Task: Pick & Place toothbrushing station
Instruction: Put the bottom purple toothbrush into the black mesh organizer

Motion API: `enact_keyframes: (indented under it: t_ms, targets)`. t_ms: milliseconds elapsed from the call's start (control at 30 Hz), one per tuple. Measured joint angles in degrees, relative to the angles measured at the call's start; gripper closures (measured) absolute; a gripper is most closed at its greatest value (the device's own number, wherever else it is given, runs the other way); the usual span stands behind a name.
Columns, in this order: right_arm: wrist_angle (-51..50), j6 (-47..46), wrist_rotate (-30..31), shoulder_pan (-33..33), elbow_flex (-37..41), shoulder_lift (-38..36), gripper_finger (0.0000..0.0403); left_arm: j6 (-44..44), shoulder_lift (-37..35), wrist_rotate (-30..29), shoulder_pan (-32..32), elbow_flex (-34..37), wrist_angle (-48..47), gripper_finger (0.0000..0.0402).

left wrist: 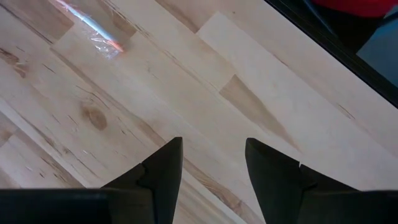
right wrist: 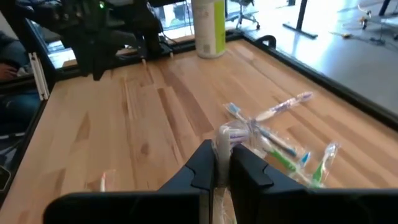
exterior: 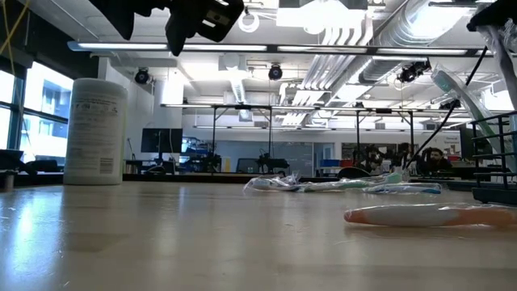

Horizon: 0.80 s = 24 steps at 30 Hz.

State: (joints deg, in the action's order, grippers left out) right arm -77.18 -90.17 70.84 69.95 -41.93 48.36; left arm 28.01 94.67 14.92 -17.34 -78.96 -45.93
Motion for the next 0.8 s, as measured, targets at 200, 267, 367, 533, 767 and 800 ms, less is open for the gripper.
enact_keyframes:
  t_ms: [200, 267, 367, 533, 767, 800]
  targets:
    - [0.2, -5.4, -1.0, 0.0, 2.0, 1.0, 0.0384, 0.5, 0.0, 0.0, 0.0, 0.0, 0.0, 0.0229]
    - [0.1, -7.4, -2.8, 0.0, 2.6, 1.0, 0.0379, 0.5, 0.0, 0.0, 0.0, 0.0, 0.0, 0.0229]
    - [0.1, -8.5, -4.1, 0.0, 3.1, 1.0, 0.0371, 0.2, 0.0, 0.0, 0.0, 0.0, 0.0, 0.0229]
    - [0.1, -8.6, -3.1, 0.0, 3.3, 1.0, 0.0366, 0.2, 0.0, 0.1, 0.0, 0.0, 0.6, 0.0229]
    - [-0.1, -8.6, -3.0, 0.0, 3.3, 1.0, 0.0335, 0.2, 0.0, 0.1, 0.0, 0.0, 3.0, 0.0229]
    - [-0.1, -8.6, -3.3, 0.0, 3.3, 1.0, 0.0326, 0.2, 0.0, 0.1, 0.0, 0.0, 2.9, 0.0229]
